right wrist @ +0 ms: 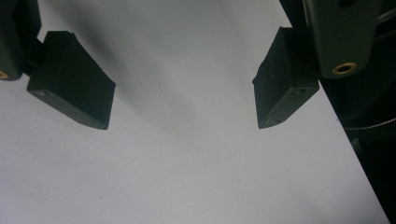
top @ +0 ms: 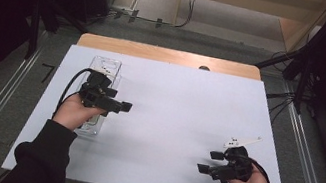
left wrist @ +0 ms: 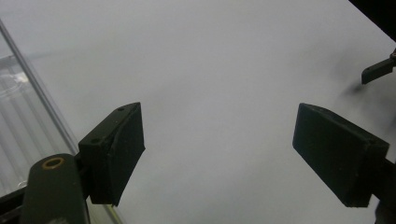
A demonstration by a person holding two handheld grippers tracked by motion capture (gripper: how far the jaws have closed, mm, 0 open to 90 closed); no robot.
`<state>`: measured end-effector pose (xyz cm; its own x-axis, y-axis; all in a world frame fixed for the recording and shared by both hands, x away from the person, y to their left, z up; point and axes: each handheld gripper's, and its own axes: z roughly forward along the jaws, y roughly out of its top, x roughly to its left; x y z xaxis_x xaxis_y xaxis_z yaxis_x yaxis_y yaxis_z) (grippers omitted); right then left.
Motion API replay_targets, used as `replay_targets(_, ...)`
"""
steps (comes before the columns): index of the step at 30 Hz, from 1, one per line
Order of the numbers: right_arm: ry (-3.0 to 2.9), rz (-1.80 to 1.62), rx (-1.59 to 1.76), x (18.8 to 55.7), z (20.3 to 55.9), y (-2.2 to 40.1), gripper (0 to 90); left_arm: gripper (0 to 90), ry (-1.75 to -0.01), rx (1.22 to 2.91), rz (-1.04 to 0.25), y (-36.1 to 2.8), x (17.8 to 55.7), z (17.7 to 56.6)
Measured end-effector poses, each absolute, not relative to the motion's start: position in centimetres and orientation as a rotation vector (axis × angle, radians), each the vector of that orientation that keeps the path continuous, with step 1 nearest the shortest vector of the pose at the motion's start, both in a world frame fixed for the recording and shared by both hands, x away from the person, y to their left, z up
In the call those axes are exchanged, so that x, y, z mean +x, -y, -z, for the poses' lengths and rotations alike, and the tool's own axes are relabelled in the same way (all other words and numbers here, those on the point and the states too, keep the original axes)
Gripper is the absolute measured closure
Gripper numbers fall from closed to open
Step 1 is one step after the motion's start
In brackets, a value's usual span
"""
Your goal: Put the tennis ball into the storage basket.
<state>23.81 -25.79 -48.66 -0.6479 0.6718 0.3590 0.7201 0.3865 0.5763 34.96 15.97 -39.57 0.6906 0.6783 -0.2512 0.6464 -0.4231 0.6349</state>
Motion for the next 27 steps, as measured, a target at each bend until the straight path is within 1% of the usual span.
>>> replay_targets(7, 2.558, 1.117, -1.289, 23.8, 48.6, 25.8, 18.6, 17.4, -0.967, 2.174, -0.045, -14.9, 34.3, 39.9)
replay_targets(10, 2.558, 1.119, -1.286, 23.8, 48.6, 25.8, 18.6, 17.5, -0.955, 2.161, -0.017, -14.7, 34.2, 40.1)
replay_targets(27, 2.554, 1.118, -1.289, 23.8, 48.6, 25.9, 18.6, 17.5, -0.908, 2.190, -0.011, -13.8, 32.9, 41.6)
